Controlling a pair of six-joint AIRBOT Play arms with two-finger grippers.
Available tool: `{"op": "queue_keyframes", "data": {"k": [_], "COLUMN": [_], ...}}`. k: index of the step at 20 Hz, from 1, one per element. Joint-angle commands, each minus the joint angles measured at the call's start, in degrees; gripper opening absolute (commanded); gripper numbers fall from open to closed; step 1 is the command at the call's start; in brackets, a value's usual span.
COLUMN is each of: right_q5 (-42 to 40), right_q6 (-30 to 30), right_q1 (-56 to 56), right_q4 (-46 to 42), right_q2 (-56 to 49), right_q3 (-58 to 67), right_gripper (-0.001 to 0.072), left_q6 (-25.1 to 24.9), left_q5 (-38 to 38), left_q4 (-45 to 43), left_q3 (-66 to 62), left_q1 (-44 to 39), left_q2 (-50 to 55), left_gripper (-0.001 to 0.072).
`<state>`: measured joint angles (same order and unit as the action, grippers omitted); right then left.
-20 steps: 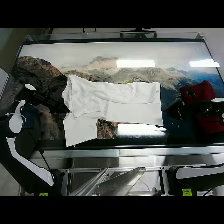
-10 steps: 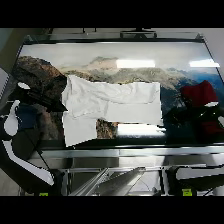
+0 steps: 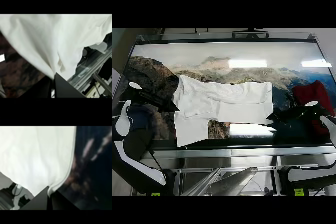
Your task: Fold the shirts.
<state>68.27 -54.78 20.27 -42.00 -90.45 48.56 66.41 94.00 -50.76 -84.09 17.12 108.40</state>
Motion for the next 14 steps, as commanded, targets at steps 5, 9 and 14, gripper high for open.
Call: {"op": "queue_keyframes", "data": {"k": [5,9,14], "right_q5": [11.34,11.8,-5.57], "right_q6": [-0.09,-0.02,-1.25], "right_q1": [0.79,5.95,22.32], "right_q4": [11.3,28.22,38.82], "right_q2": [20.55,45.22,66.18], "right_q3": [1.51,8.39,21.9], "right_gripper": [0.002,0.002,0.0021], "left_q6": [-3.91,-12.9,-17.97], "left_q5": [7.13,12.5,8.02], "left_q4": [19.47,46.47,83.82], "left_q3": [0.04,0.0,-0.02], "left_q1": [-0.2,2.1,24.59], "left_q2": [-17.55,-38.97,-59.87], "left_gripper": [0.0014,0.0019,0.0022]}}
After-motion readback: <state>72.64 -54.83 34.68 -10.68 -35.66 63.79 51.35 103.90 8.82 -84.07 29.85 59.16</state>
